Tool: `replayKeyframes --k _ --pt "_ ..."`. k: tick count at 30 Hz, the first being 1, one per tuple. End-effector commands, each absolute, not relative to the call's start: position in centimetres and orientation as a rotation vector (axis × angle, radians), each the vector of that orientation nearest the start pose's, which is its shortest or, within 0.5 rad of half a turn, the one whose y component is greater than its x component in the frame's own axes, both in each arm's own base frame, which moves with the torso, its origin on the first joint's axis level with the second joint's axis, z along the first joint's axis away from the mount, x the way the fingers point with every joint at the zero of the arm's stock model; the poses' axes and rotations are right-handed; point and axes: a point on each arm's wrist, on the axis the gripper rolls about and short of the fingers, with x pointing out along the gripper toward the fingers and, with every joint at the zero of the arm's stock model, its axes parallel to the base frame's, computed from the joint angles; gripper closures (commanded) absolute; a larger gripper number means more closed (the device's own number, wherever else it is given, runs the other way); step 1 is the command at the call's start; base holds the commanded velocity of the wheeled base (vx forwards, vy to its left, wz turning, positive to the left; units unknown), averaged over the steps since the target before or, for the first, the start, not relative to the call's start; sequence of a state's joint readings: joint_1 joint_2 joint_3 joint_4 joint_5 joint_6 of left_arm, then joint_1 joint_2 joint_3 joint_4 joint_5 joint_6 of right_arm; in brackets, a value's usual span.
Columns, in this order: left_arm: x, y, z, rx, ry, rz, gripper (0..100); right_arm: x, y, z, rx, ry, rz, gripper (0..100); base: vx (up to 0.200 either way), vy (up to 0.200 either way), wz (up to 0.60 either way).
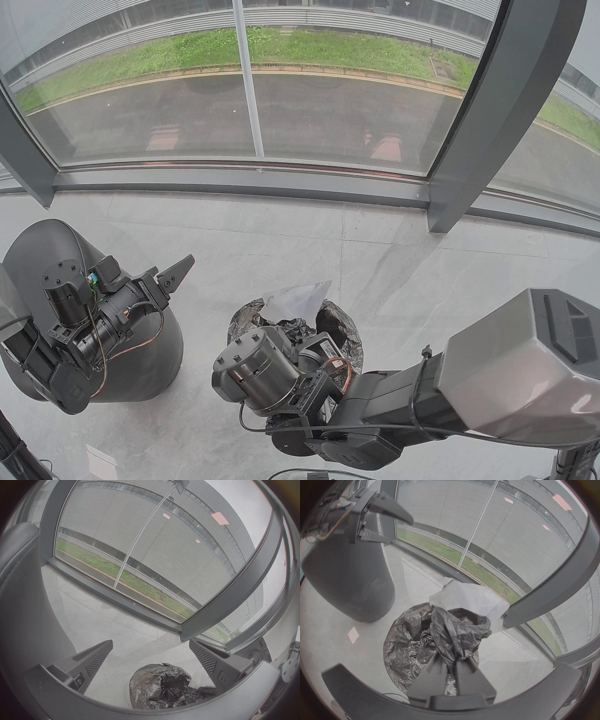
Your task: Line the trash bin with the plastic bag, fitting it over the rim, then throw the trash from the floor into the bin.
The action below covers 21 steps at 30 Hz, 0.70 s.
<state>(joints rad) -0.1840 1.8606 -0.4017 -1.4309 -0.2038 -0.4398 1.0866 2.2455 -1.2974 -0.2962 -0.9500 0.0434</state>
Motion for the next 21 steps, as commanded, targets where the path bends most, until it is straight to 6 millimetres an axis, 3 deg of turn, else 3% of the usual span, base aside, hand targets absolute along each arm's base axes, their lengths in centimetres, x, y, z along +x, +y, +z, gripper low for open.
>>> replayKeyframes --k 1,21 --pt "27.7 -5.6 11.9 -0.435 0.113 -0.376 0 21.4 36.9 6.5 -0.544 0.364 0.125 100 0.000 0.000 0.00" --pt "27.7 -5.6 11.9 -0.435 0.116 -0.375 0 22.4 36.7 5.2 -0.567 0.383 0.103 100 0.000 0.000 0.00"
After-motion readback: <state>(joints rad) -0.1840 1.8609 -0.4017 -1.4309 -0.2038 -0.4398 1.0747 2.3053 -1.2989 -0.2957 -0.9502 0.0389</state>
